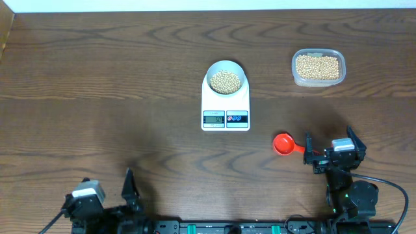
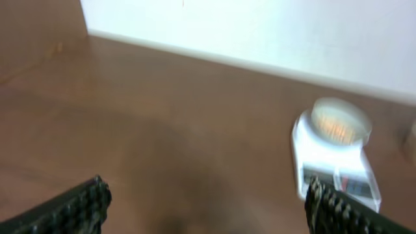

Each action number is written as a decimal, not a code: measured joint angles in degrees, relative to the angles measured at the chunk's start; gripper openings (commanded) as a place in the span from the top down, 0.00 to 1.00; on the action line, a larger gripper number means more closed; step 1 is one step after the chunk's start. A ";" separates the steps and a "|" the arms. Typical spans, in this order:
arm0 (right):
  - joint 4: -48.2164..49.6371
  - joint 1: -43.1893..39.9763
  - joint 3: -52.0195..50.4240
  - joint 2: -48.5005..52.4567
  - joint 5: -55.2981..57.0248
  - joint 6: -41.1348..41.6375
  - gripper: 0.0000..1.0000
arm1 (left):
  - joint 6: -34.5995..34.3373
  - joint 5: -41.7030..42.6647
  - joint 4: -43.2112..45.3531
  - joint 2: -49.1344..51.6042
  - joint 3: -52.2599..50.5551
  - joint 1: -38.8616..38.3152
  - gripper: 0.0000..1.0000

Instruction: Scoop item into bowl and weigh 50g on scale

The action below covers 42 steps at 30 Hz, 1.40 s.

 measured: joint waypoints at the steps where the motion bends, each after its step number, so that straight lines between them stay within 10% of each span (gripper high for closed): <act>1: 0.02 0.00 0.00 -0.02 0.02 0.00 0.01 | -1.07 0.00 3.45 -0.07 -1.44 0.00 0.02; 18: 0.11 0.00 -0.02 -0.07 0.00 0.00 0.01 | -4.26 1.11 48.61 0.11 -37.62 0.00 0.02; 42: 0.11 0.00 -0.04 -0.07 0.02 0.00 0.01 | -2.91 5.05 55.10 0.15 -43.60 4.48 0.02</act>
